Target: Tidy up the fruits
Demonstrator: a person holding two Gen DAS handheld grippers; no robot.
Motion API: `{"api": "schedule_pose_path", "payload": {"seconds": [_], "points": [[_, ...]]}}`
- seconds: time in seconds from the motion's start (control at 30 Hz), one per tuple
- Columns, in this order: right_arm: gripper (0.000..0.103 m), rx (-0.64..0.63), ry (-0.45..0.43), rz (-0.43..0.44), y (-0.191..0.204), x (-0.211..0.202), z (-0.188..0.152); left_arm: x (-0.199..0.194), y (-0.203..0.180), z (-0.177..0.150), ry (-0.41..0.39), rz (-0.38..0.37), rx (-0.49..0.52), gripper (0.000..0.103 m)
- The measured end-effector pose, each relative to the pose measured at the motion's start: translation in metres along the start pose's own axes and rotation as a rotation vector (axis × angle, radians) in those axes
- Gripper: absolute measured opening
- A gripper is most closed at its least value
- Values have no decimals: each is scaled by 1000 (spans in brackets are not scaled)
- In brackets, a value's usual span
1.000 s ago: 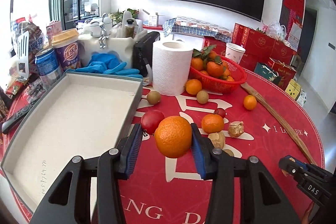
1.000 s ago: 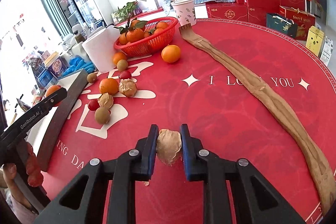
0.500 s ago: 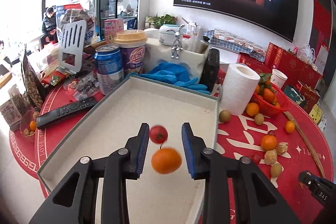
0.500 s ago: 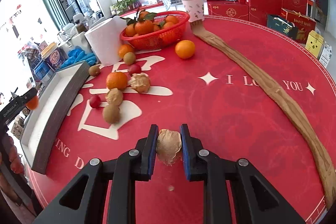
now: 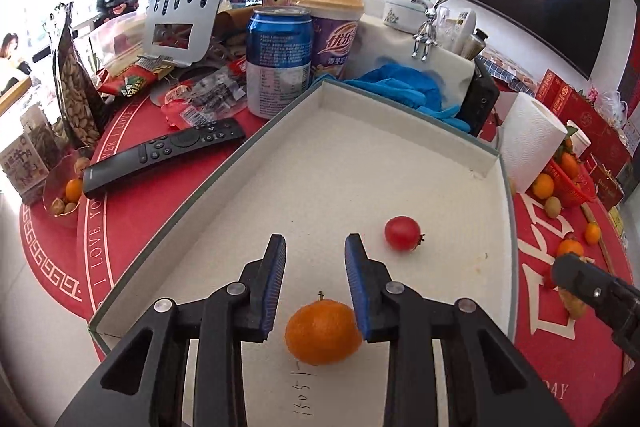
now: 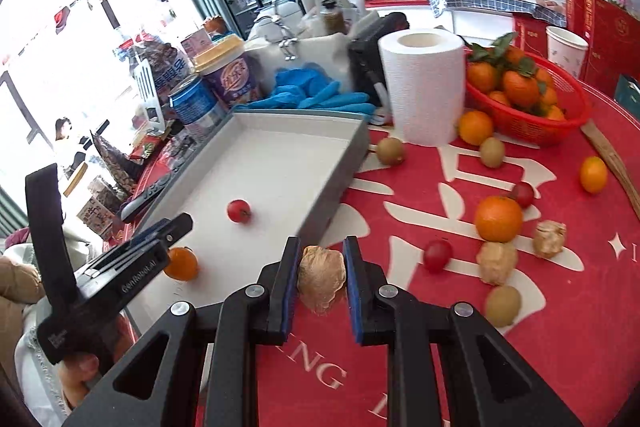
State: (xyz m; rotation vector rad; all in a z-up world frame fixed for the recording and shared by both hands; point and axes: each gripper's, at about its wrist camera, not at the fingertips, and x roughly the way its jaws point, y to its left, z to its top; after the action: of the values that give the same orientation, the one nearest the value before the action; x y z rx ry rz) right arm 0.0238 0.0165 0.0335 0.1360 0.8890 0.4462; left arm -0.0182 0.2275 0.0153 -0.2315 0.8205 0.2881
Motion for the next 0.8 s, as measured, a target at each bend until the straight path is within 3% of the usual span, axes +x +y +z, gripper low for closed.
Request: {"api": "schedule_pose_path", "payload": {"seconds": [0.1, 0.2, 0.27, 0.3, 0.33, 0.37, 0.4, 0.47, 0.5, 0.6, 0.67, 0.8], "points": [[22, -20, 18, 34, 17, 16, 8, 13, 6, -3, 59, 6, -8, 34], [22, -46, 46, 54, 32, 33, 9, 9, 8, -5, 31, 38, 8, 34], [23, -65, 78, 71, 38, 43, 8, 9, 10, -6, 28, 58, -4, 41], [23, -72, 96, 81, 40, 48, 7, 7, 11, -6, 22, 55, -14, 51], [30, -74, 106, 83, 41, 51, 6, 4, 13, -5, 10, 53, -26, 62], [53, -72, 112, 77, 41, 52, 6, -1, 13, -4, -11, 53, -38, 67], [64, -67, 104, 85, 40, 50, 7, -7, 12, -4, -38, 54, -45, 74], [103, -44, 42, 137, 35, 31, 11, -21, 7, -1, -101, 51, -45, 78], [103, -37, 0, 118, 32, 18, 13, -28, 3, 0, -133, 40, -40, 78], [103, -31, -93, 48, 18, -15, 17, -53, -19, 0, -218, -47, 2, 80], [103, 2, -131, -18, -2, -34, 13, -66, -43, -5, -229, -147, 66, 83], [103, 116, -69, -247, -64, -54, -11, -68, -110, -26, -93, -335, 261, 85]]}}
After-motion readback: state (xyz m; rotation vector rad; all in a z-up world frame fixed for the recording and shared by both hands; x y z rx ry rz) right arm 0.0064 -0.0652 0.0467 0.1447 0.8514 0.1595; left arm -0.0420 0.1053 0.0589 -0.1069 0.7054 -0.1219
